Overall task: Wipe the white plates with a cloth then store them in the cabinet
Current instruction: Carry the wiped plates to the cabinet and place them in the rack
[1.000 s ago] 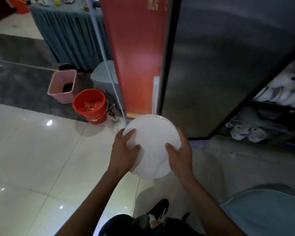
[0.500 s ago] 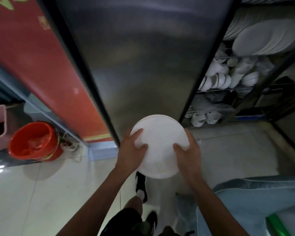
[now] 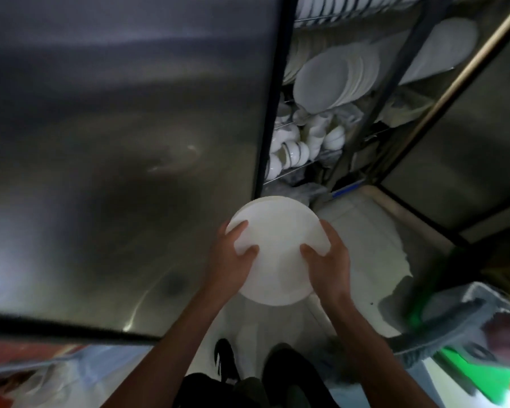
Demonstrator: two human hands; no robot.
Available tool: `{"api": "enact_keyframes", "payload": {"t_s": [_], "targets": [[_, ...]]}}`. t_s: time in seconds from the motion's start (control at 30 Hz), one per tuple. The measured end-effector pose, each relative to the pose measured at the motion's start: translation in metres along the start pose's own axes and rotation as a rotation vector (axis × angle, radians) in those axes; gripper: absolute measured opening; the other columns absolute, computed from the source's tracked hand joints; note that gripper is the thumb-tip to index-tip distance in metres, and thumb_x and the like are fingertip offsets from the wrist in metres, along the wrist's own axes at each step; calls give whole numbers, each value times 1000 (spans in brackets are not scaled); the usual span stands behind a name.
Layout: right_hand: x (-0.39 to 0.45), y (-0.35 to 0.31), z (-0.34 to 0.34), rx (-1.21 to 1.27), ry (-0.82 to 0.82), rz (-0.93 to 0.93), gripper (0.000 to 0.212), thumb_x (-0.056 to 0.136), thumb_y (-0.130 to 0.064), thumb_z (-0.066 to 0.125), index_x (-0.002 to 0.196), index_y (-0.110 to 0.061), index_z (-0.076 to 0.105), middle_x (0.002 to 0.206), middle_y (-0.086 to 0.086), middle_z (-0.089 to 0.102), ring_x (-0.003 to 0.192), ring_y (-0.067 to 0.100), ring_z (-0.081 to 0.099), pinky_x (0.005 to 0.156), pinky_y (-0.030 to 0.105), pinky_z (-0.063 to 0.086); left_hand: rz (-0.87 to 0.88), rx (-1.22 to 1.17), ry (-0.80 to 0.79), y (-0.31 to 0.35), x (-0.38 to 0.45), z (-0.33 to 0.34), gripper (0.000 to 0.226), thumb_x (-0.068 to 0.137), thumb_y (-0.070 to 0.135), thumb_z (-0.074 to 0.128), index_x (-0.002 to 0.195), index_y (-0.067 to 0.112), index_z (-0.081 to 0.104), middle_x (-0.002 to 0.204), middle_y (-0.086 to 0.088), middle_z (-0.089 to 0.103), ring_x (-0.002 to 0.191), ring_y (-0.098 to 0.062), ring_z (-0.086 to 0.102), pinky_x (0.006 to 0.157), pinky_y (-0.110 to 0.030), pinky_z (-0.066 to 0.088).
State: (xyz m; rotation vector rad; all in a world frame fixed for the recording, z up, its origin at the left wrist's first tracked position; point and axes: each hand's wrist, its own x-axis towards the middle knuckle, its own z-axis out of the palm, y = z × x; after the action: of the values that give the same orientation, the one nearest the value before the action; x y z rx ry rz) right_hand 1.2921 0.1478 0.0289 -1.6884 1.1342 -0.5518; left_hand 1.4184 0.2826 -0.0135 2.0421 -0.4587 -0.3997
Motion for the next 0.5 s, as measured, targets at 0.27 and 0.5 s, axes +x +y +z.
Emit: {"api": "enact_keyframes", "payload": {"t_s": [0.27, 0.5], "targets": [[74, 3, -22, 44, 163, 97, 65, 86, -21, 71, 143, -38, 46, 140, -9, 53, 118, 17, 54, 93, 46, 54, 85, 32, -166, 38, 85, 57, 56, 83, 21, 75, 136, 27, 60, 148, 2, 44, 133, -18, 45, 112, -39, 39], [160, 4, -50, 151, 210, 154, 65, 85, -16, 71, 142, -38, 48, 130, -16, 52, 116, 21, 56, 94, 54, 55, 175, 102, -241, 94, 155, 111, 56, 82, 16, 77, 136, 18, 62, 150, -5, 44, 137, -20, 43, 114, -33, 35]]}}
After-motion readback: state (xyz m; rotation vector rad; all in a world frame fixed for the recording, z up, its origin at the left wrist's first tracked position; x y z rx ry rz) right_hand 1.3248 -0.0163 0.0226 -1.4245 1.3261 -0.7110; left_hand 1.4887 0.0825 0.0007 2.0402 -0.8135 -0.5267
